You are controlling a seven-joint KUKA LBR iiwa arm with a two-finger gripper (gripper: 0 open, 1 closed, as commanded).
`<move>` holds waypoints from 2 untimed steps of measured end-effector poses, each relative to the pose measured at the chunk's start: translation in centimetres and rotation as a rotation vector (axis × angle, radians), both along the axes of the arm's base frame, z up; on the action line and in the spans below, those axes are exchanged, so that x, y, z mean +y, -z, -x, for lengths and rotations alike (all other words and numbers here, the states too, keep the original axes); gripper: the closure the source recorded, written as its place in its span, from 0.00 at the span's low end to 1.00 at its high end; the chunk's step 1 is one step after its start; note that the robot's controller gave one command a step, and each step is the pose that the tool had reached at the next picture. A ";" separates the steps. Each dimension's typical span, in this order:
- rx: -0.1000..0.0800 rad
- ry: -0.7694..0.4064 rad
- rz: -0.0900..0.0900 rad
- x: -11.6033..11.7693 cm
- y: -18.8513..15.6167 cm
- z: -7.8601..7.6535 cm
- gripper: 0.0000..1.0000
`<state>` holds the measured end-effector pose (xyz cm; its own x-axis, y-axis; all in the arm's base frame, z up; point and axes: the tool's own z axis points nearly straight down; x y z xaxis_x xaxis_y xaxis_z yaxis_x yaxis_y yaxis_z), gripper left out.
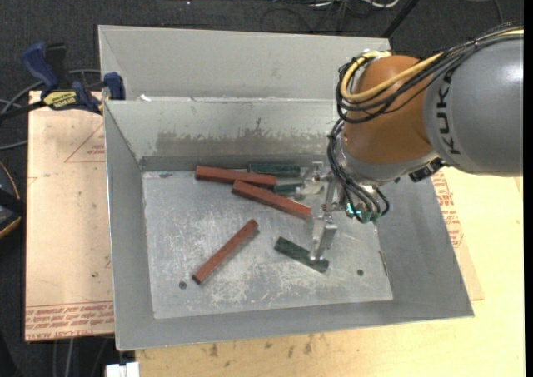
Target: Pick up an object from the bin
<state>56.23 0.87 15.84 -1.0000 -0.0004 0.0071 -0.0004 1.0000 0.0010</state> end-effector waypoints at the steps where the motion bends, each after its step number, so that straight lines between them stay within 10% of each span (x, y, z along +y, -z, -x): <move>1: -0.008 0.000 0.000 0.0 -0.4 -0.2 0.00; 2: -0.023 0.190 -0.001 0.5 8.4 5.8 1.00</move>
Offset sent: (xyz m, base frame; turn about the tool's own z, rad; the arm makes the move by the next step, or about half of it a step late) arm -0.0630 0.0043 -0.0884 0.1898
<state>50.44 1.34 7.40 -0.9819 0.1888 -0.0152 0.1888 0.9820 0.0044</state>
